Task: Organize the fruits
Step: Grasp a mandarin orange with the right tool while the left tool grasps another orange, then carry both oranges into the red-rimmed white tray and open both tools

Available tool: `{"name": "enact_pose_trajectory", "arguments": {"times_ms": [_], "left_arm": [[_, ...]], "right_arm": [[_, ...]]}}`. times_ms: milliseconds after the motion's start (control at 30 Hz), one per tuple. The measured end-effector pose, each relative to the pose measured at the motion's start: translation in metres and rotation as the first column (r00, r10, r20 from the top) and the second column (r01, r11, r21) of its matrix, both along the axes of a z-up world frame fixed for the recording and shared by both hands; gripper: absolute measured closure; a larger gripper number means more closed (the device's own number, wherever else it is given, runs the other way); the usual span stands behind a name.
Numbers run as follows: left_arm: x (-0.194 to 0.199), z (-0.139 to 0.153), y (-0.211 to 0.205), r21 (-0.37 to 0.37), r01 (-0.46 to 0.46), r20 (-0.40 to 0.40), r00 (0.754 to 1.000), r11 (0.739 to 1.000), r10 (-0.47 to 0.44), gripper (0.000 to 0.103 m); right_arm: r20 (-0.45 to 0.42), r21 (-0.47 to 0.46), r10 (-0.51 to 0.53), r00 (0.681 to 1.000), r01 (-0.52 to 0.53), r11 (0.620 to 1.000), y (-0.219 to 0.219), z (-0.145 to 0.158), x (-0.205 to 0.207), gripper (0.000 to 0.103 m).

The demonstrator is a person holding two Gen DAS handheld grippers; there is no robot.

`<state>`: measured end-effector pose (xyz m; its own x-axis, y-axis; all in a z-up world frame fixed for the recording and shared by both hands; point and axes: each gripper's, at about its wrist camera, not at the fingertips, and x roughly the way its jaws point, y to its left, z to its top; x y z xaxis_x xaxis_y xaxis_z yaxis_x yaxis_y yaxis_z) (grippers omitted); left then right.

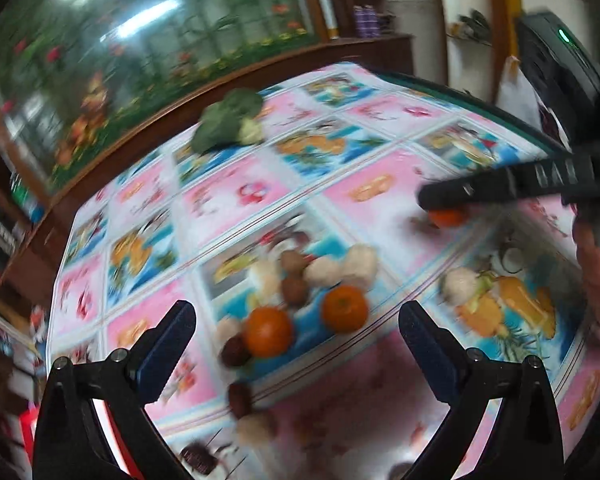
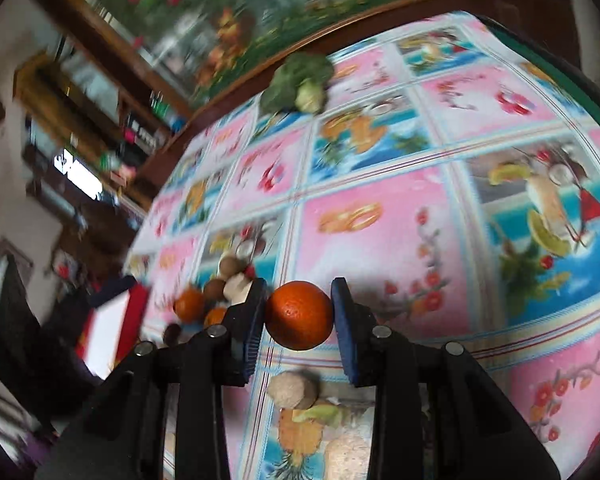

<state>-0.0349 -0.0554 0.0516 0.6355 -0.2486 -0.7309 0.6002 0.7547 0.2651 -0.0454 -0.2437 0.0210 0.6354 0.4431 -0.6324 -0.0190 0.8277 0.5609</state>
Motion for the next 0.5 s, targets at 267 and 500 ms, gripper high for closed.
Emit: {"name": "enact_pose_trajectory", "arguments": {"times_ms": [267, 500], "left_arm": [[0.013, -0.023, -0.019, 0.024, 0.009, -0.091, 0.996, 1.0, -0.007, 0.028], [0.017, -0.026, -0.021, -0.019, 0.031, -0.134, 0.99, 0.999, -0.033, 0.07]], "right_arm": [[0.015, 0.053, -0.009, 1.0, 0.009, 0.999, -0.004, 0.006, -0.004, 0.068], [0.014, 0.057, -0.012, 1.0, 0.011, 0.998, -0.006, 0.004, -0.004, 0.068]]}}
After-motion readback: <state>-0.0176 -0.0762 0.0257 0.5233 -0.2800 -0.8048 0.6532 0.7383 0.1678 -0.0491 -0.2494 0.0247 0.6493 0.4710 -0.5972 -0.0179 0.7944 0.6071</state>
